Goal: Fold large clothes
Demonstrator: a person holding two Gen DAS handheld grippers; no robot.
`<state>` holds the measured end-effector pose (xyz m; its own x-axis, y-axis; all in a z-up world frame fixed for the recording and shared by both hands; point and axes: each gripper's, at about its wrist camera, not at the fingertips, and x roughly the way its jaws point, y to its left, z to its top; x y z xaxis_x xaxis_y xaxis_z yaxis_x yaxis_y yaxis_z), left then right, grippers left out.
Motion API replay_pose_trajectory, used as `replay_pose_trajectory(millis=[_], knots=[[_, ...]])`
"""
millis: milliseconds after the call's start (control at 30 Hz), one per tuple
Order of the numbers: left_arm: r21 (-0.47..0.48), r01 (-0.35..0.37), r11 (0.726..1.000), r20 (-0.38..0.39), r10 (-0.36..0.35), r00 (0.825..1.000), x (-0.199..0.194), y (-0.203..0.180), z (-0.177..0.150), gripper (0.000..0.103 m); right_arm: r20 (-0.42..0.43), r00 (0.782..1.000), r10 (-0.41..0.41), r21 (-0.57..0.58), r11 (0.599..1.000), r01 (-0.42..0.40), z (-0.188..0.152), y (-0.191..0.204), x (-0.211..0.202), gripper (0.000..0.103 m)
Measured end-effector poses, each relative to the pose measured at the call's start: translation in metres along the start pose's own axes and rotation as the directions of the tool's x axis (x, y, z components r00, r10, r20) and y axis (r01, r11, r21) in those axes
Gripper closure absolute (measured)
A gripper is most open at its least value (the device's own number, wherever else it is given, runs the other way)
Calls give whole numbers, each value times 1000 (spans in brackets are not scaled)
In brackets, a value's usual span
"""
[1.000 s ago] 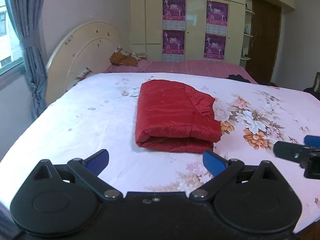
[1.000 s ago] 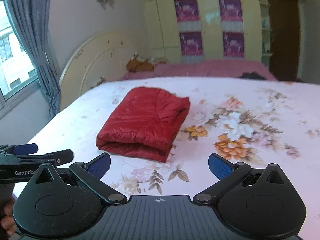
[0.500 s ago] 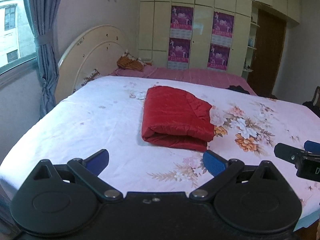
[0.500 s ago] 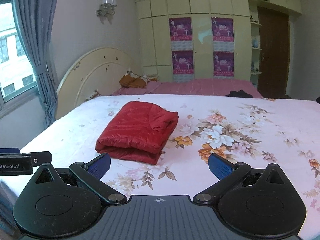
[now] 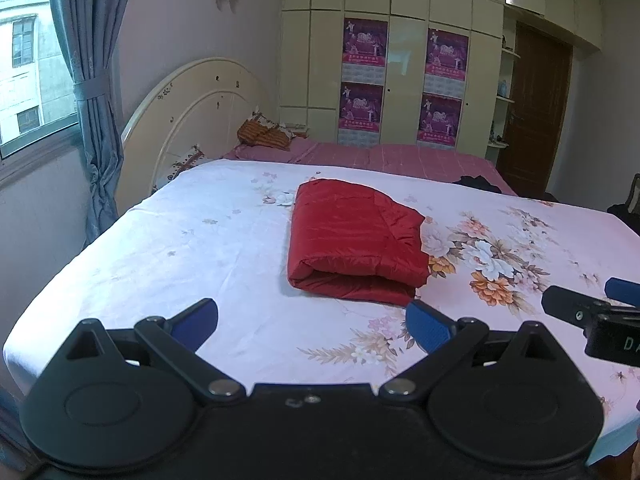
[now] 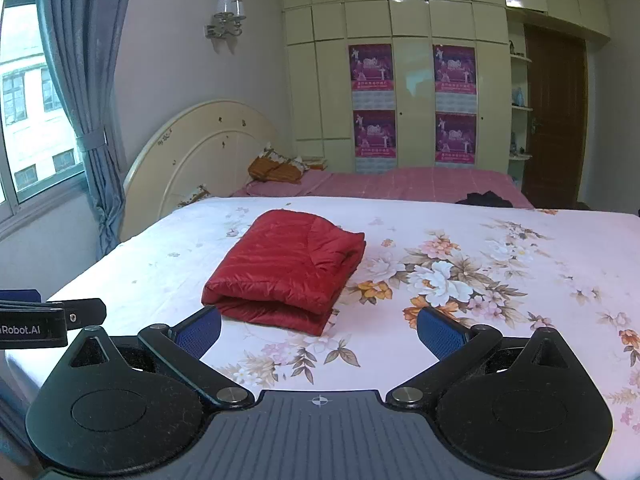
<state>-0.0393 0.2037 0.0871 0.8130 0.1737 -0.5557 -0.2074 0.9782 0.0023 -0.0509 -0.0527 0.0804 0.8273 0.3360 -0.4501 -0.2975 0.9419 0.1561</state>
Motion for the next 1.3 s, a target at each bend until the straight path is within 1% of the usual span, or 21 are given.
replay_pose_trajectory(millis=[767,1300], knots=[[25,-2,1000,-8,2,1000,8,6,2,3,-7,1000,-6,2,1000,6,1,5,4,0],[25,-8,1000,-21,8,1000,17,6,1,3,-20,1000,-4,7,1000,4,1,9,17,0]])
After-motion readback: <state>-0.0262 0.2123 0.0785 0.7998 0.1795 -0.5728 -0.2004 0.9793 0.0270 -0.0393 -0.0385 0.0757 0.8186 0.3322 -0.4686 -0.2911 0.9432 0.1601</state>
